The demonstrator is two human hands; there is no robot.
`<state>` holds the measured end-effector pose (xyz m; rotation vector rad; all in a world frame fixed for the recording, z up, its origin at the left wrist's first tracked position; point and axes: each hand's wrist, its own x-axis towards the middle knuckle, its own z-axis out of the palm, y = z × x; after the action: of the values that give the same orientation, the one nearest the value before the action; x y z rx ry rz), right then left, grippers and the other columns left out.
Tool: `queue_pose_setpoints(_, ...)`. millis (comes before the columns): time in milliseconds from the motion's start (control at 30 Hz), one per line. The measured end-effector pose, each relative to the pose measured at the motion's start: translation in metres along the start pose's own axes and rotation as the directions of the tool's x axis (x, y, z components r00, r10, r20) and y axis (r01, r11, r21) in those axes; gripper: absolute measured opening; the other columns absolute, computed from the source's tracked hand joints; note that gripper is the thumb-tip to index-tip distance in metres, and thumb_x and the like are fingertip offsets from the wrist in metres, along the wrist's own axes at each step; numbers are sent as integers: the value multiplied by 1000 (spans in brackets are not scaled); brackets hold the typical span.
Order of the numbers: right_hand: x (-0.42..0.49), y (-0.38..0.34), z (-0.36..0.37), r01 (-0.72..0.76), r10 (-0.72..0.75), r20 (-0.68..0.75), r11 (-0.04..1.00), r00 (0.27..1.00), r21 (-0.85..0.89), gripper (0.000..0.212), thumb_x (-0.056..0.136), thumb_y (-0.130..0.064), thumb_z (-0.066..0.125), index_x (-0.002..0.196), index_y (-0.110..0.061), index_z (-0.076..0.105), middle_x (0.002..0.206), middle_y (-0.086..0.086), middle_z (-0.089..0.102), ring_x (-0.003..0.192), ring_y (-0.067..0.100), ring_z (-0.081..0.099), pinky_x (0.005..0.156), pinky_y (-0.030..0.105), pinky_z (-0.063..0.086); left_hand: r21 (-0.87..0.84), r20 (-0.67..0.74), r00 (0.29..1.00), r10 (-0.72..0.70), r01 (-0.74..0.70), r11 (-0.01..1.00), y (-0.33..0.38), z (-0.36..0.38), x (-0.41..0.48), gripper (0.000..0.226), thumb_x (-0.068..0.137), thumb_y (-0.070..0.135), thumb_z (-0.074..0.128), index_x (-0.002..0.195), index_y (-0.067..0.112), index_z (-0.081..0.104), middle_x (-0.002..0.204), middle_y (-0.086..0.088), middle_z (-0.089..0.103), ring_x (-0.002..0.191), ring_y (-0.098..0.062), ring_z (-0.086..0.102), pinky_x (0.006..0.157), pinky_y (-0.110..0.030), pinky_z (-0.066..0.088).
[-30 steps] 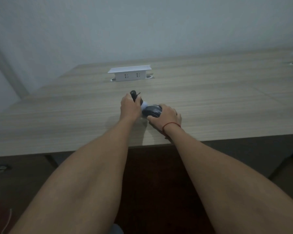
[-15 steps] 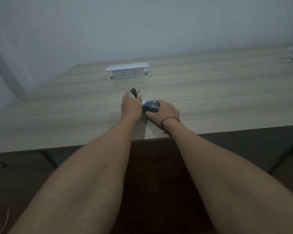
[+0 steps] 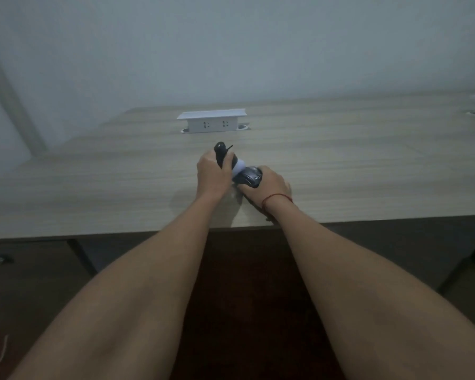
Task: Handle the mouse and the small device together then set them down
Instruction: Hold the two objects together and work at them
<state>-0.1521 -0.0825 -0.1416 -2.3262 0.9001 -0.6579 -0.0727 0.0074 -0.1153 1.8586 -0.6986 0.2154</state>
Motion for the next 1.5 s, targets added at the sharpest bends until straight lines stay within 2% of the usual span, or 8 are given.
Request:
queue_pose_setpoints(300,6,-1,3,-15,13,-29,997,999,-72,42,77,-52,67,105,-21,60,96,2,66,88,24,60,80,33,47,-45,-10,1000,-11,11,999,5,9,-2,27,94,29,58,102,3,61,94,-8,59,87,-21,57,80,-33,52)
queue_pose_setpoints(433,7,-1,3,-21,19,-46,999,999,-46,49,75,-52,67,113,-21,60,106,4,68,100,27,62,89,36,48,96,-17,997,-74,76,992,4,5,0,33,94,28,57,111,0,61,113,-17,62,102,-29,60,91,-40,51)
queue_pose_setpoints(667,5,2,1,10,-12,-28,998,1000,-60,59,77,-48,66,127,-21,53,123,9,54,116,28,48,96,38,40,35,-38,996,-82,83,996,-7,5,-8,27,93,26,58,105,2,63,105,-16,65,97,-29,62,88,-40,53)
queue_pose_setpoints(833,3,2,4,35,-33,31,996,999,-81,60,72,-53,59,126,-27,51,117,5,54,106,24,48,94,43,45,-66,-143,986,-84,75,995,-3,-2,-5,24,96,28,55,101,5,61,95,-5,58,88,-18,55,77,-26,43)
queue_pose_setpoints(1067,4,1,6,8,-7,8,994,1000,-108,74,70,-69,60,128,-26,45,123,5,47,113,24,45,97,44,45,44,-99,986,-131,136,990,-12,-13,1,30,94,26,57,107,0,63,105,-14,64,89,-21,58,76,-28,44)
queue_pose_setpoints(1200,7,4,-2,46,-42,130,998,991,-31,70,71,-62,67,130,-29,48,129,3,53,118,26,50,100,49,44,-102,-118,983,-143,132,986,-5,-15,-1,36,95,30,55,113,0,61,104,-9,60,93,-18,55,81,-26,44)
queue_pose_setpoints(1400,9,7,-21,-17,-25,310,991,950,129,84,79,-34,74,149,-25,29,153,6,37,138,28,38,112,45,34,49,-149,969,-199,209,977,-9,-19,-2,36,96,28,54,117,0,59,120,-18,62,110,-32,61,89,-35,49)
queue_pose_setpoints(1500,2,-2,-20,-155,112,248,975,962,158,101,66,-69,68,147,-20,31,151,11,38,136,33,39,109,51,37,30,-224,955,-196,208,978,-1,-24,-1,34,97,27,51,114,-2,59,118,-18,62,108,-31,61,82,-32,45)
